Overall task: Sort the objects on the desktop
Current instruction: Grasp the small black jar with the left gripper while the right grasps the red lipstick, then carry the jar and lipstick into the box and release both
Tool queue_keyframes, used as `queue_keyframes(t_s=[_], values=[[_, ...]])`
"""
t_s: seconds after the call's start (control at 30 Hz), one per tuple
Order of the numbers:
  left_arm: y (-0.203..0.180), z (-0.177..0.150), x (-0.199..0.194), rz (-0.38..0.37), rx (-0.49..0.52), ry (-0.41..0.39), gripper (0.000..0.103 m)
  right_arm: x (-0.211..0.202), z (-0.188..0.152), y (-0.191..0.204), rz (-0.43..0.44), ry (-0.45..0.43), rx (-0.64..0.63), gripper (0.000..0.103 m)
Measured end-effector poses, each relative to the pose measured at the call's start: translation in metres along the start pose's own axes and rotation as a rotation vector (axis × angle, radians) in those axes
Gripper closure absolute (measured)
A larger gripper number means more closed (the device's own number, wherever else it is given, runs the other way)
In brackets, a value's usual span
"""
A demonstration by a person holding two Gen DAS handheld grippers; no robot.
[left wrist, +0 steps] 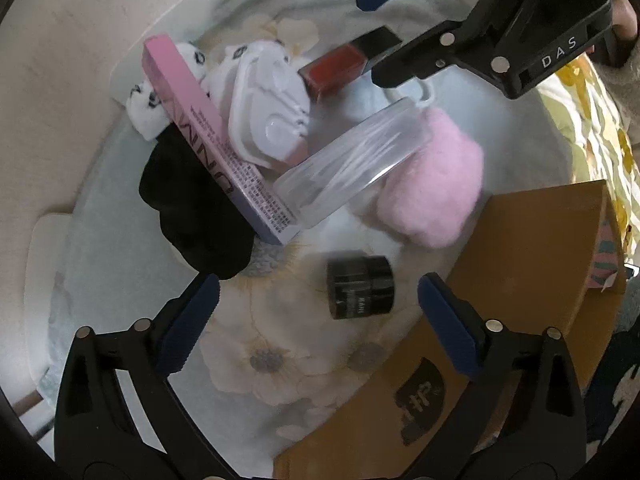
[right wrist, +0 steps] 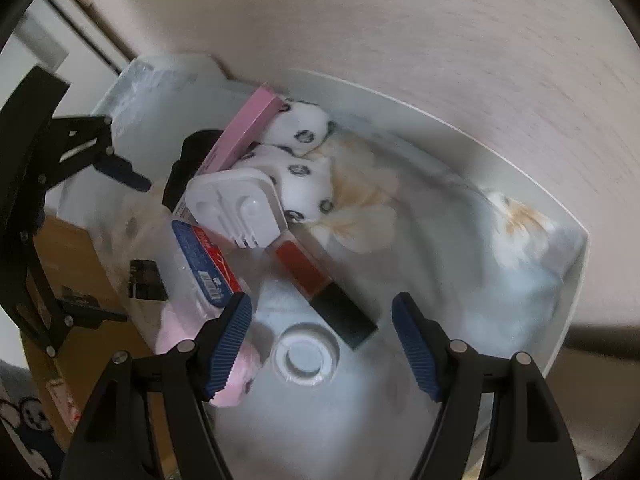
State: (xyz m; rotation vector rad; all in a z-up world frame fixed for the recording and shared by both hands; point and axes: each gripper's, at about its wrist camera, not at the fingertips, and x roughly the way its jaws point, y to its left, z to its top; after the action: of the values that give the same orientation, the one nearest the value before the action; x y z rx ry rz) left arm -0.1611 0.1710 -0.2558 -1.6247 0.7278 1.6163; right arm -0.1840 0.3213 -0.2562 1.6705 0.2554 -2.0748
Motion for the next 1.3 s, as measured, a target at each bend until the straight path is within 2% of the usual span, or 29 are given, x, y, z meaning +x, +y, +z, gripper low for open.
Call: queue_keyframes(t_s=[0.2, 0.3, 0.37, 0.4, 0.53, 0.63, 0.8, 0.87, 1.17, 1.3], values=[[0.0, -0.006, 0.008, 0.001, 0.019, 0.027, 0.019, 0.015, 0.003, 0.004, -0.012, 0.007, -0.058, 0.058], [-0.002, -0.011, 0.006, -0.022, 0.026, 0.022, 0.034, 0.019, 0.002, 0.003, -0.009, 0.0, -0.059, 0.069], [-0.004, -0.016, 0.006, -0.04, 0.031, 0.03, 0.053, 0.02, 0.002, 0.004, -0.015, -0.003, -0.07, 0.072], [-0.005, -0.017, 0.005, -0.041, 0.035, 0.028, 0.055, 0.02, 0.001, 0.006, -0.019, -0.006, -0.08, 0.072], [-0.004, -0.022, -0.002, -0.014, 0.049, 0.022, 0.073, 0.018, -0.005, 0.008, -0.031, -0.021, -0.1, 0.077], [0.0, -0.025, -0.008, -0.029, 0.036, 0.022, 0.074, 0.018, -0.006, 0.008, -0.029, -0.033, -0.093, 0.079], [-0.001, -0.033, -0.02, -0.013, 0.049, 0.031, 0.075, 0.012, -0.006, 0.001, -0.025, -0.06, -0.051, 0.083], [0.002, -0.037, -0.028, -0.037, 0.033, 0.026, 0.075, 0.01, -0.007, 0.001, -0.023, -0.064, -0.038, 0.085], [0.015, -0.056, -0.07, -0.023, 0.001, -0.014, 0.075, -0.007, -0.016, 0.001, -0.037, -0.086, 0.002, 0.085], [0.021, -0.067, -0.094, -0.031, -0.044, -0.049, 0.075, -0.02, -0.019, 0.003, -0.041, -0.108, 0.033, 0.085]])
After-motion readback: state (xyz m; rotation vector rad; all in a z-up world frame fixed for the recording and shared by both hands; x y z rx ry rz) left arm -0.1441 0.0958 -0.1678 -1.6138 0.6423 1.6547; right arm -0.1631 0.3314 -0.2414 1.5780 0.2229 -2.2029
